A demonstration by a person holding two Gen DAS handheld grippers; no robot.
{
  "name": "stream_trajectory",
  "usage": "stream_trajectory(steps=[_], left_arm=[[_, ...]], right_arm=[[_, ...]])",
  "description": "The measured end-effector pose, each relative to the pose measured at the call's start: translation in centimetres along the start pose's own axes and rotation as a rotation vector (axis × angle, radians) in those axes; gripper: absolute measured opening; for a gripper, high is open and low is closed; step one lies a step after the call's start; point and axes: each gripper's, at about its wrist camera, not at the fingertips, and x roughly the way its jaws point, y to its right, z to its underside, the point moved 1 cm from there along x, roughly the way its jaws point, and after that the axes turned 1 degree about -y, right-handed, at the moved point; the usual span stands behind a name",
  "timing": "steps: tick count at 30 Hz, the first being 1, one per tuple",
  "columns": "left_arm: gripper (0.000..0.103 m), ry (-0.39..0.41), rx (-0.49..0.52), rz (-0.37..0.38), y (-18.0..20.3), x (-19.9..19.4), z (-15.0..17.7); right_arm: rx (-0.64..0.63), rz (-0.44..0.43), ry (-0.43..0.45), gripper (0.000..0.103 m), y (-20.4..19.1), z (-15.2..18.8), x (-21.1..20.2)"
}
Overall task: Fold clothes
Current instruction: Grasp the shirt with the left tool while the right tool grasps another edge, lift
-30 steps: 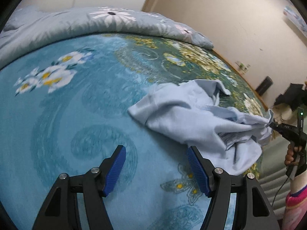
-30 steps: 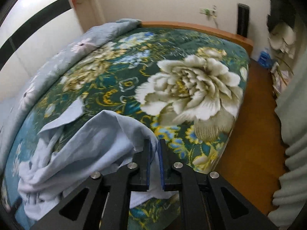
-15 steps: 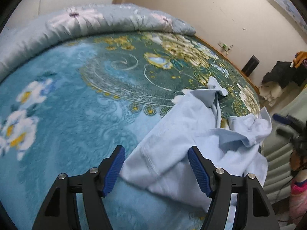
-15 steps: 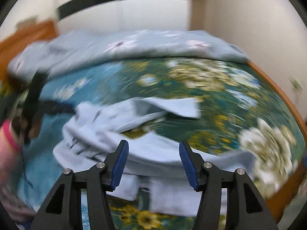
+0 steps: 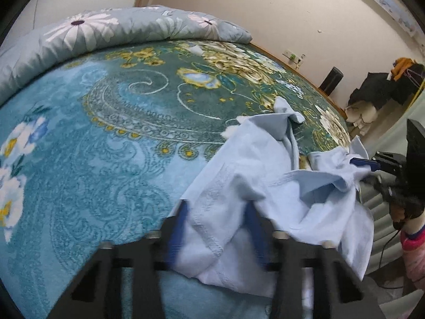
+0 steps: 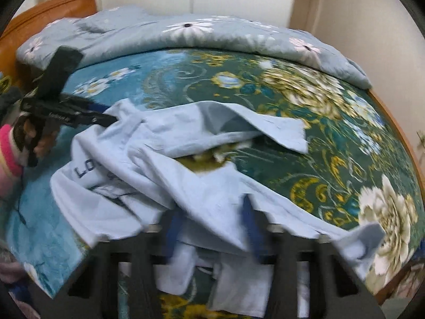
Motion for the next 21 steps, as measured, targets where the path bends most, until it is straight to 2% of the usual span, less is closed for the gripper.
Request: stream_trajectory(steps=[1,2,4,7,11,14,21], left_arm=[[0.020,0.006,0.016,-0.005,0.5,-0.2,0.1],[0.013,0.012,0.030,-0.010,0.9,-0.3,0.3],[0.011,0.035,0.054,-0.032,1.9,-0.9,0.6],[0.010,0.124,0.072,-0.072,3.0,-3.2,0.6],[0.010,0.298,0.039,-0.116,3.4,-8.6,-0.9],[0.010,0.408,0.054,-0.136,5.0,-13.1,-2.0],[0.010,0.624,0.168,-0.306,11.9,-24.8,-3.4]], right_arm=[[0.022,0.005,0.000,0.012,0.3,0.0,-0.1],[0.038,0.012,0.002,0.010,0.5,0.1,-0.3],[0.046,0.049,0.011,0.009,0.4,0.1,-0.9],[0.066,0.126,0.054,0.007,0.7,-0.2,-2.7],[0.154,0.237,0.153,0.007,2.4,-1.5,-7.1],[0.218,0.254,0.247,0.007,3.5,-3.5,-11.5],[0.189,0.387,0.494,0.007,0.0,-8.4,-22.0]])
